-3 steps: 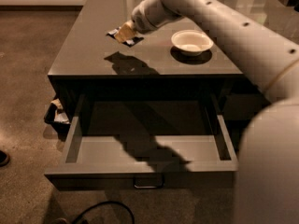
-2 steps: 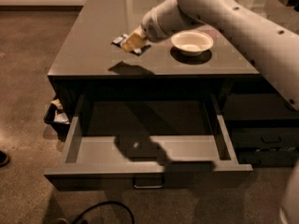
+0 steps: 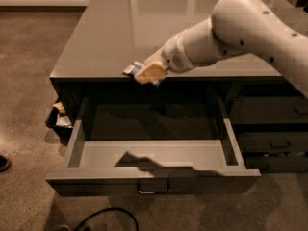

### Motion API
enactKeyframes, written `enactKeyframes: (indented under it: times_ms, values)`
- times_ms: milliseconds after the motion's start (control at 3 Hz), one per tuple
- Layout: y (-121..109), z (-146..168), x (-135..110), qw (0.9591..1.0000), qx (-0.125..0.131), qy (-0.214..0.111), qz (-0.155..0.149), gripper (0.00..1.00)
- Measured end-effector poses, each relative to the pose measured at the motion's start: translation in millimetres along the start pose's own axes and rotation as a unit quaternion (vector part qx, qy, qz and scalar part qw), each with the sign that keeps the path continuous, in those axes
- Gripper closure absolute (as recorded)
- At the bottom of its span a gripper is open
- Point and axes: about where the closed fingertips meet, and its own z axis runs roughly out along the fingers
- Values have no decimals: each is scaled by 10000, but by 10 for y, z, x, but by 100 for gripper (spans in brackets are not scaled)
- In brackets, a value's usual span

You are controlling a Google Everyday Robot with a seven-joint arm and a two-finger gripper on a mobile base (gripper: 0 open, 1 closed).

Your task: Place rxbar blueberry into top drawer

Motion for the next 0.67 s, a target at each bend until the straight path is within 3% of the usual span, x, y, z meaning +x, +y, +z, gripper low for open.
enactKeyframes:
  times_ms: [333, 667]
  values:
    - [442, 87, 357, 9992, -353, 143, 115, 100]
    - [823, 443, 756, 9955, -800, 247, 441, 100]
